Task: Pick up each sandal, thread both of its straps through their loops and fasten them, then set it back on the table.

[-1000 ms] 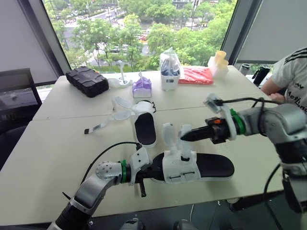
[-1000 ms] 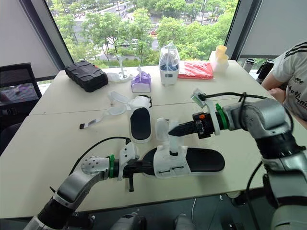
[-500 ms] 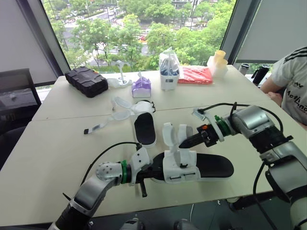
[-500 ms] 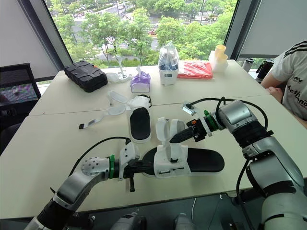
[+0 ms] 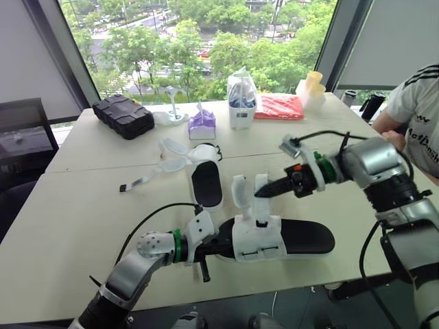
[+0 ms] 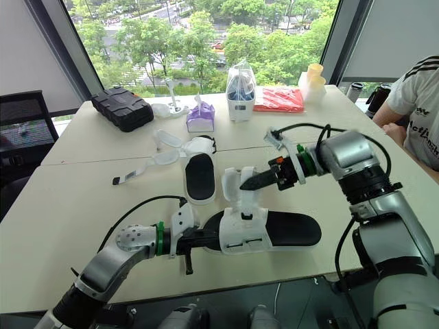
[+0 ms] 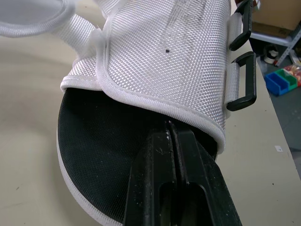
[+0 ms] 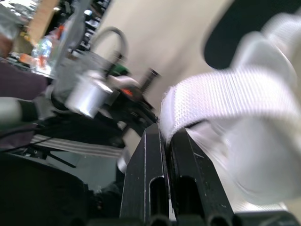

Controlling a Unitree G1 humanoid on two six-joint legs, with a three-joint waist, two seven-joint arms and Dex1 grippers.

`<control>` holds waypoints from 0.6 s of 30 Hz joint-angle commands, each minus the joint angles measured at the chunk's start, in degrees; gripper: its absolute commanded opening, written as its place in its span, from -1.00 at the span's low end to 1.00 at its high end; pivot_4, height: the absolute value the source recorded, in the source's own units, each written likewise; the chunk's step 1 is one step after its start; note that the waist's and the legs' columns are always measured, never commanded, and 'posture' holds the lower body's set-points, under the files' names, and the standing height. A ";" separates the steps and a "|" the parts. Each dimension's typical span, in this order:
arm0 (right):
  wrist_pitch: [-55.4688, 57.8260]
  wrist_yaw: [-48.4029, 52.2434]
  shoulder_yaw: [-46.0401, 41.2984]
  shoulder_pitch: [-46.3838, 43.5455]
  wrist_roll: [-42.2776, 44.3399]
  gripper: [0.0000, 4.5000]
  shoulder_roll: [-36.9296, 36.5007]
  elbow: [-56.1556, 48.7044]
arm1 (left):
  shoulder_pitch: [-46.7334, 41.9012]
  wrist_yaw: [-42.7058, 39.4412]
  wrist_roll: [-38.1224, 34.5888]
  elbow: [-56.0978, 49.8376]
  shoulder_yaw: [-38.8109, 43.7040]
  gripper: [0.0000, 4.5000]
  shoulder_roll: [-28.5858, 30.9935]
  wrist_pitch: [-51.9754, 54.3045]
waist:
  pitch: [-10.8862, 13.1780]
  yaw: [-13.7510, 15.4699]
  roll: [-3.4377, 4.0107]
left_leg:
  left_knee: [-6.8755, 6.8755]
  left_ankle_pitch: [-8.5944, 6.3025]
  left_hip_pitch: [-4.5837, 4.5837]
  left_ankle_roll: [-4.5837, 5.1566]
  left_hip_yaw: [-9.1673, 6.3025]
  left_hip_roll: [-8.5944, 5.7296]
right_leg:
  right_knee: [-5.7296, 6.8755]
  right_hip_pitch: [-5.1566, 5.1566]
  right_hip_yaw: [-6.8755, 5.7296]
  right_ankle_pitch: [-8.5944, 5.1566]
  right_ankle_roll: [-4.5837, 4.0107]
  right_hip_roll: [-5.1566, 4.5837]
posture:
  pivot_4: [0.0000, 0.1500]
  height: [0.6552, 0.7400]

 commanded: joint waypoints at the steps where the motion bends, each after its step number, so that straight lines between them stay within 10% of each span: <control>1: 0.79 -0.50 -1.65 1.52 1.93 -0.96 -2.82 -6.18 | 0.20 -0.25 0.59 0.64 -1.29 -1.00 0.30 0.84 | 0.00 -0.07 0.00 | 0.01 0.00 -0.02 0.00 0.01 0.00 | -0.01 -0.01 0.00 -0.01 -0.02 -0.01 | 1.00 1.00; 18: -2.86 -4.31 2.57 8.49 -0.16 -0.96 -2.69 -7.83 | -0.86 -0.65 0.65 1.60 -1.35 -1.00 0.00 0.68 | 0.00 -0.10 0.00 | 0.04 0.01 -0.02 0.02 0.04 0.00 | 0.02 -0.01 0.01 0.00 0.00 0.00 | 1.00 1.00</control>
